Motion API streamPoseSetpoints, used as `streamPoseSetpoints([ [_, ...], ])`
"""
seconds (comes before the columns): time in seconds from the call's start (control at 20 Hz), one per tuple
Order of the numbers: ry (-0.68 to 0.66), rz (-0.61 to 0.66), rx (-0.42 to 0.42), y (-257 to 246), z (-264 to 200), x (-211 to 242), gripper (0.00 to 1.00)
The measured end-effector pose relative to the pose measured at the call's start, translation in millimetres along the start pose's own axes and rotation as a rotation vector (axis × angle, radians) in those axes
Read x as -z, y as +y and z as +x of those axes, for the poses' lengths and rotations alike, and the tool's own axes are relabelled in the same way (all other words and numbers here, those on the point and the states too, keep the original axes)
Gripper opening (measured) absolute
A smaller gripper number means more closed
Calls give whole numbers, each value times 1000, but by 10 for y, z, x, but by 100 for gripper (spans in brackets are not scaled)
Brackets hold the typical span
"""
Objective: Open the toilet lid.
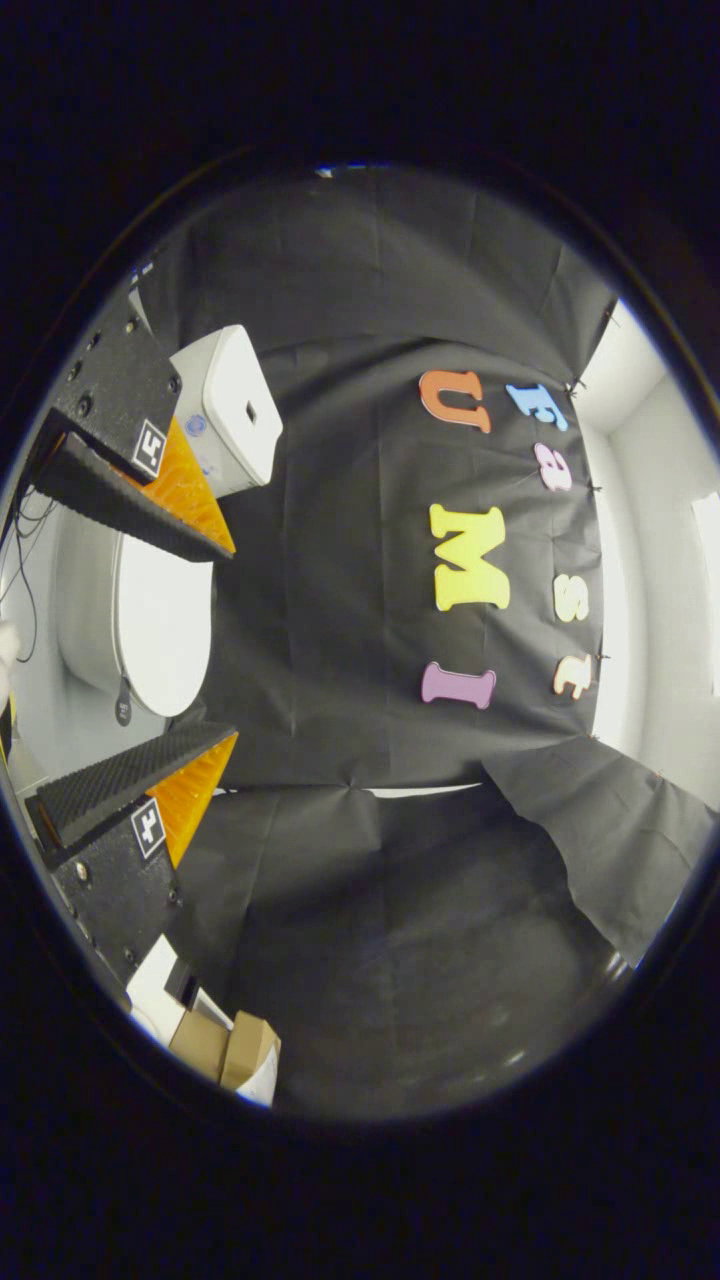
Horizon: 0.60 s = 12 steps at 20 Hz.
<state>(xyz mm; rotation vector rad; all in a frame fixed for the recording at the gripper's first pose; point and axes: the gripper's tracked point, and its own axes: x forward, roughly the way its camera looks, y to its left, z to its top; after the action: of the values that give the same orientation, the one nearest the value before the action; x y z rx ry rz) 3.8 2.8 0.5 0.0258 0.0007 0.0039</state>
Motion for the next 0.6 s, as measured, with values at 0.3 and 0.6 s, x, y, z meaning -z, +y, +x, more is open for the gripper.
streamPoseSetpoints([
  [0.3,1,6,-7,-40,315,-42,100],
  [0.6,54,53,12,-363,936,131,100],
])
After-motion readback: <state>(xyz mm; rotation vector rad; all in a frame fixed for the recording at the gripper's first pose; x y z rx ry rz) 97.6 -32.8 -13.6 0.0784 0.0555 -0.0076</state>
